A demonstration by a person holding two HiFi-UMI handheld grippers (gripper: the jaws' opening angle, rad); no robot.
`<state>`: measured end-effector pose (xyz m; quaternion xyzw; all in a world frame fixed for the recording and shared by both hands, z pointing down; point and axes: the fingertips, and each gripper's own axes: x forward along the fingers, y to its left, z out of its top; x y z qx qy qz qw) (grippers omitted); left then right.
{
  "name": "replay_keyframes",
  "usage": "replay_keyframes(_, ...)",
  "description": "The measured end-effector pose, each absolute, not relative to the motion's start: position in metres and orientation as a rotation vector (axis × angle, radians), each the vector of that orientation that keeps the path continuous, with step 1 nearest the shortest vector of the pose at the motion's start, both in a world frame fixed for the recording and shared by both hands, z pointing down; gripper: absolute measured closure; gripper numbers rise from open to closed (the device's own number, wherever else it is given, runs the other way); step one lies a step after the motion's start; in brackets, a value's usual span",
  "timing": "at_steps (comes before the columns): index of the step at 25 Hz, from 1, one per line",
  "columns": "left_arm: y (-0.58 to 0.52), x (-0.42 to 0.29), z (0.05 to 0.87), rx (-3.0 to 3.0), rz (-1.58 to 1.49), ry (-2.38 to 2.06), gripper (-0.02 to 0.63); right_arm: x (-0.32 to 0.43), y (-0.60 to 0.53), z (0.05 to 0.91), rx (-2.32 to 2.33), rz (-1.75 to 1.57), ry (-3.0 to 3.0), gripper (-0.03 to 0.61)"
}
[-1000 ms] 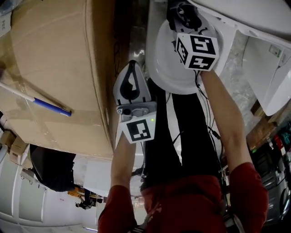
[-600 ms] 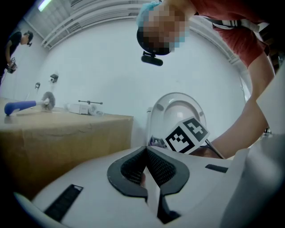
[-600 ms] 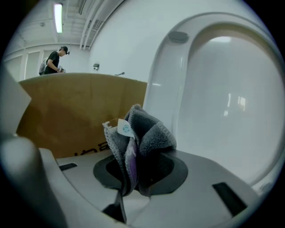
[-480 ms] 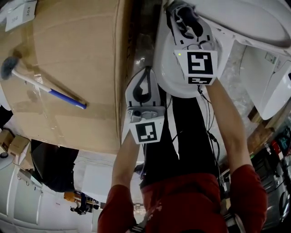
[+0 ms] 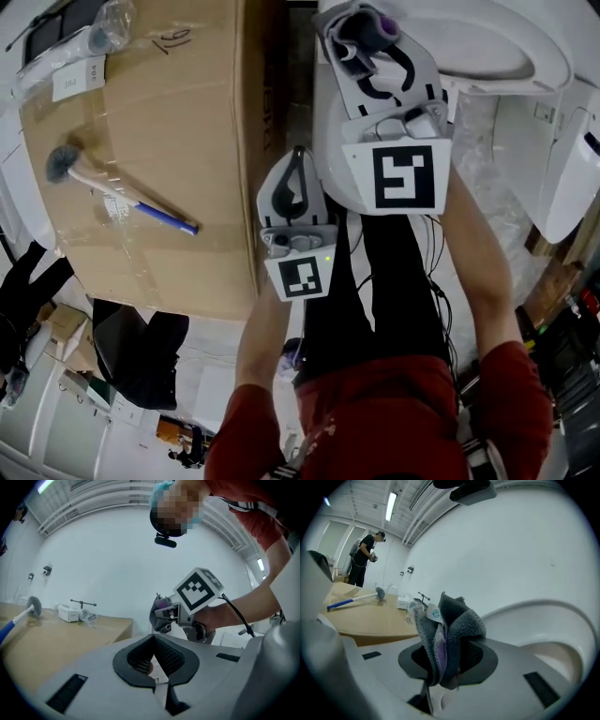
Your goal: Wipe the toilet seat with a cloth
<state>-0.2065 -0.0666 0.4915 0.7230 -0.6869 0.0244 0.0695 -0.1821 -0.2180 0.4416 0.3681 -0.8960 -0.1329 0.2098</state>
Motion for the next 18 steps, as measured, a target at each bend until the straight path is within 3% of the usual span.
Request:
replay_keyframes(8, -0.083, -0.174, 0.471, 2.242, 0.07, -2.028, 0.6, -0.117, -0.234, 0.369, 1.268, -0.417, -2.518, 0.482)
replay_keyframes(18, -0.102, -0.1, 0.47, 2.342, 0.081, -1.901, 0.6, 0.018, -0.249, 0.343, 1.633, -0.353, -2.451, 0.482)
